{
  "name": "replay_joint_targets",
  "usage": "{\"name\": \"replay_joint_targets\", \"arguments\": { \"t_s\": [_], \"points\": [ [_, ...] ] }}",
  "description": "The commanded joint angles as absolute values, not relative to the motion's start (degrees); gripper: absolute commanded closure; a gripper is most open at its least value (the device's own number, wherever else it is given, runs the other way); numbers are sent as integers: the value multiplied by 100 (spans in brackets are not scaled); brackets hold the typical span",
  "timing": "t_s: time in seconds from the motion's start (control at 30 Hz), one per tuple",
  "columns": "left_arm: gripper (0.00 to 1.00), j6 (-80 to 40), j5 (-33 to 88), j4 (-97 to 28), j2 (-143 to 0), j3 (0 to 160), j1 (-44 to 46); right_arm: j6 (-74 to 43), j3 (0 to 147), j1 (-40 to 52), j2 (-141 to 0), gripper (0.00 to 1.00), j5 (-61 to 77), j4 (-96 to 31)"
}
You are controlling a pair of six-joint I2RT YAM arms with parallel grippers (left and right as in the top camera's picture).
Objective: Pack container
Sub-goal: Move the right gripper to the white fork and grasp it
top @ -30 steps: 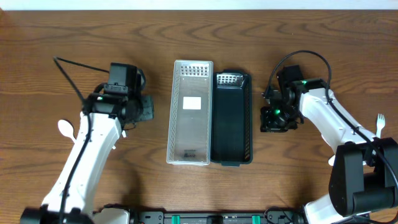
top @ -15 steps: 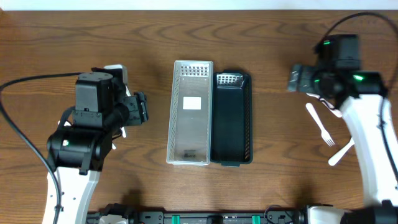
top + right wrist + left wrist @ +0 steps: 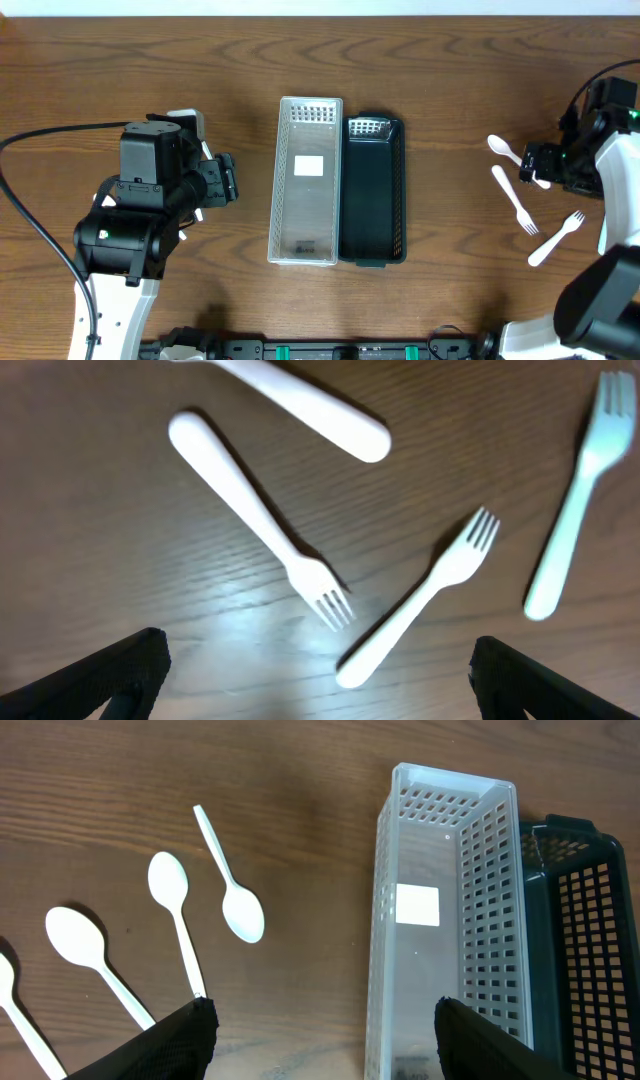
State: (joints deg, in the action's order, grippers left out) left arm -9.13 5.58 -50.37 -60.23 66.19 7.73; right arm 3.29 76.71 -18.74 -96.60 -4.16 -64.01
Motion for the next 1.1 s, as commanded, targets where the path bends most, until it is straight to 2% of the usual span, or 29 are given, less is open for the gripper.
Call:
{"name": "replay_joint_targets", "arguments": {
  "t_s": [0.0, 0.17, 0.43, 0.67, 1.07],
  "points": [
    [28, -893, 510, -5041, -6023, 6678, 779, 1092, 7627, -1883, -10022, 1, -440, -6340],
    [28, -893, 510, -5050, -6023, 6678, 779, 1433, 7627, -1833, -10665, 1, -305, -6165],
    [28, -893, 510, -5048, -6023, 6678, 779, 1516, 7627, -1568, -11448, 5, -816, -6077],
    [27, -893, 510, -5048, -6023, 6678, 779, 1638, 7594, -1267, -11546, 3, -819, -5992],
    [27, -893, 510, -5050, -6023, 6678, 779, 1555, 6989, -1258, -11552, 5, -814, -5588]
  ]
}}
